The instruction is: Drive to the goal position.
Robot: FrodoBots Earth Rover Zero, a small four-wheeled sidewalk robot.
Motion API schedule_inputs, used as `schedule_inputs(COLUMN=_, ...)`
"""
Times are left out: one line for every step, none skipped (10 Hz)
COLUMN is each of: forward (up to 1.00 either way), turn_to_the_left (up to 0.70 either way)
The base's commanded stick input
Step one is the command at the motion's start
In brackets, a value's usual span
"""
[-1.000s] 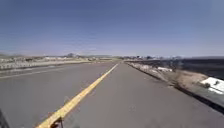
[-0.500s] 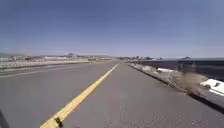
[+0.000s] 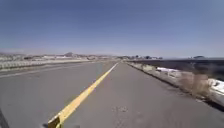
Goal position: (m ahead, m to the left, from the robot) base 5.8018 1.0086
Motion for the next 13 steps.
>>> schedule_inputs(forward=0.85, turn_to_the_left=0.00)
schedule_inputs(forward=0.85, turn_to_the_left=0.00)
schedule_inputs(forward=0.85, turn_to_the_left=0.00)
schedule_inputs(forward=0.85, turn_to_the_left=0.00)
schedule_inputs(forward=0.85, turn_to_the_left=0.00)
schedule_inputs(forward=0.85, turn_to_the_left=0.00)
schedule_inputs(forward=0.85, turn_to_the_left=0.00)
schedule_inputs(forward=0.85, turn_to_the_left=0.00)
schedule_inputs(forward=0.85, turn_to_the_left=0.00)
schedule_inputs(forward=0.85, turn_to_the_left=0.00)
schedule_inputs(forward=0.85, turn_to_the_left=0.00)
schedule_inputs(forward=0.85, turn_to_the_left=0.00)
schedule_inputs(forward=0.85, turn_to_the_left=0.00)
